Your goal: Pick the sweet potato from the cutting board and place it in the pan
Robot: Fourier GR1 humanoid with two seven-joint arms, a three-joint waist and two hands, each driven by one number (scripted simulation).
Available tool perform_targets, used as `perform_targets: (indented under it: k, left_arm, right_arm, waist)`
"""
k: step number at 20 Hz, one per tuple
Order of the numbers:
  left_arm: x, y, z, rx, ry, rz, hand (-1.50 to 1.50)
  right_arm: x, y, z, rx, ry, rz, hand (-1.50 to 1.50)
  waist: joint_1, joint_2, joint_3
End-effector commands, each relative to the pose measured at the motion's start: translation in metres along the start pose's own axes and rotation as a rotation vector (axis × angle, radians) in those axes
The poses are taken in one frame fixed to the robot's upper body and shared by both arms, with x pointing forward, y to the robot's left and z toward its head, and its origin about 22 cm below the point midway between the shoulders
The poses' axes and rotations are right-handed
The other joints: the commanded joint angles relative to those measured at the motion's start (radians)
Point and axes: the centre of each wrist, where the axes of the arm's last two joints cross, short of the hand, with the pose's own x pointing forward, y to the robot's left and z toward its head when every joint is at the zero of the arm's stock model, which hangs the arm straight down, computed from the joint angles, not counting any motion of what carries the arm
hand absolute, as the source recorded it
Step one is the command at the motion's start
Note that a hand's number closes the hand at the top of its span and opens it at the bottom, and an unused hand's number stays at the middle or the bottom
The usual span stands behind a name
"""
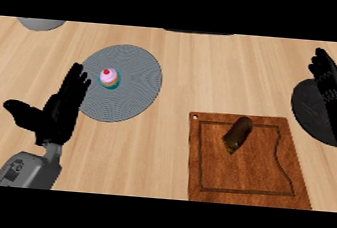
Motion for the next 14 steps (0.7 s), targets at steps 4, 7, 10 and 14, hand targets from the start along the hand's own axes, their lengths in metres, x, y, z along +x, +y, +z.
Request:
perform_targets:
  k: [4, 7, 10, 14]
  left_arm:
    - [0.006, 0.018, 0.001, -0.088, -0.013, -0.222, 0.0]
    - [0.011, 0.016, 0.0, -0.118, -0.028, -0.252, 0.0]
    - [0.013, 0.021, 0.001, -0.169, -0.004, -0.327, 0.0]
    - [0.01, 0.019, 0.005, -0.218, 0.036, -0.362, 0.0]
  right_arm:
    - [-0.058, -0.04, 0.026, -0.43, 0.548, 0.163, -1.5]
    - [-0.099, -0.079, 0.077, -0.322, 0.869, 0.591, -1.5]
    - [-0.108, -0.086, 0.086, -0.579, 0.976, 0.706, 1.5]
    - [-0.109, -0.042, 0.081, -0.75, 0.987, 0.708, -1.5]
  waist:
    - [-0.013, 0.003, 0.009]
    - [-0.035, 0.069, -0.028]
    - [-0.016, 0.016, -0.002]
    - [0.013, -0.002, 0.002]
